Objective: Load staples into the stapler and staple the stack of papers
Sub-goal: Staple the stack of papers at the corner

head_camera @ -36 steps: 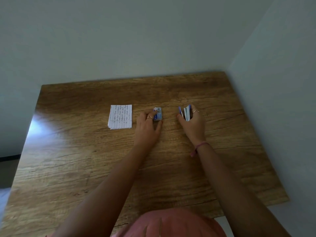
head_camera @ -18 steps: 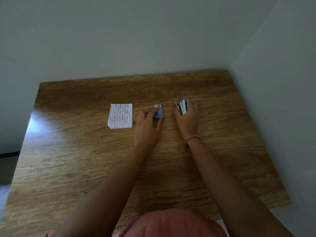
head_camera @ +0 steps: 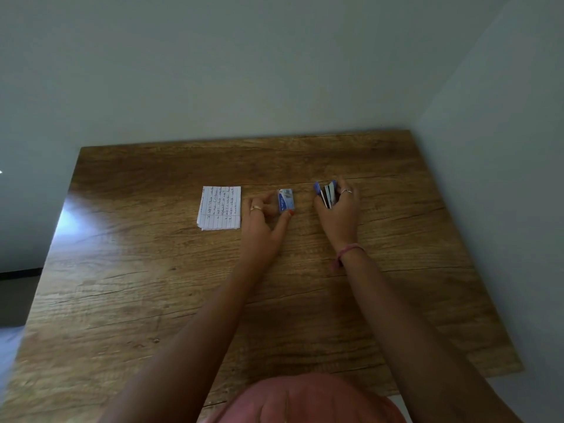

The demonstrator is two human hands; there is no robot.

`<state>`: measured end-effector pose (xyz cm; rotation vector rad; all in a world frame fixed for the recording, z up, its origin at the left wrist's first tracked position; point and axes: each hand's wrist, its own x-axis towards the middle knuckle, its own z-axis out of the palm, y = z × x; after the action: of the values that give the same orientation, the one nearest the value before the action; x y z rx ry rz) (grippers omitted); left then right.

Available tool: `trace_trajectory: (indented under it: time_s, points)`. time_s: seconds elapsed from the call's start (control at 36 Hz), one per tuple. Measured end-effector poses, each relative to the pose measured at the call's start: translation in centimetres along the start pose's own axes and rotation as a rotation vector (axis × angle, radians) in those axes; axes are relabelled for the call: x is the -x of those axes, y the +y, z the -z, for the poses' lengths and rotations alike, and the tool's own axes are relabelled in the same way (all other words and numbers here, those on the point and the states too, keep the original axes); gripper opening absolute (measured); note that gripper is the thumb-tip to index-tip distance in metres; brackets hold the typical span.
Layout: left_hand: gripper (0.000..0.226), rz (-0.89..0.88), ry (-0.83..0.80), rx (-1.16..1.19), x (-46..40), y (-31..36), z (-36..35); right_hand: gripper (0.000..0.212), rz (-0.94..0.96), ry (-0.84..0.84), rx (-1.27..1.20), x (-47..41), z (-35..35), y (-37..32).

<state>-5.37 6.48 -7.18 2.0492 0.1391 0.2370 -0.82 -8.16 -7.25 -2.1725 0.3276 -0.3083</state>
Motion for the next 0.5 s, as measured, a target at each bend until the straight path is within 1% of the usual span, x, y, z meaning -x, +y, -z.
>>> trace_trajectory:
  time_s: [0.06, 0.14, 0.22, 0.28, 0.36, 0.5]
  points:
    - [0.039, -0.022, 0.032, 0.044, 0.0, 0.2, 0.5, 0.059, 0.022, 0.030, -0.014, 0.4, 0.2, -0.3]
    - [0.038, -0.049, 0.091, 0.096, -0.1, 0.4, 1.6, 0.052, 0.127, 0.079, -0.020, 1.2, 0.6, -1.1]
    - [0.034, -0.061, 0.181, 0.102, -0.5, 0.3, 3.4, 0.044, 0.217, 0.085, -0.045, 2.4, 0.8, -2.7]
    - [0.033, -0.041, 0.231, 0.071, -0.9, -0.1, 4.7, 0.039, 0.268, 0.042, -0.085, 3.3, 0.5, -3.9]
    - [0.034, 0.039, 0.283, 0.028, -1.6, -1.0, 6.5, 0.033, 0.299, -0.072, -0.157, 4.9, -0.4, -5.3]
    - [0.034, 0.179, 0.336, -0.078, -2.2, -2.9, 8.7, 0.033, 0.222, -0.292, -0.214, 6.9, -2.4, -6.6]
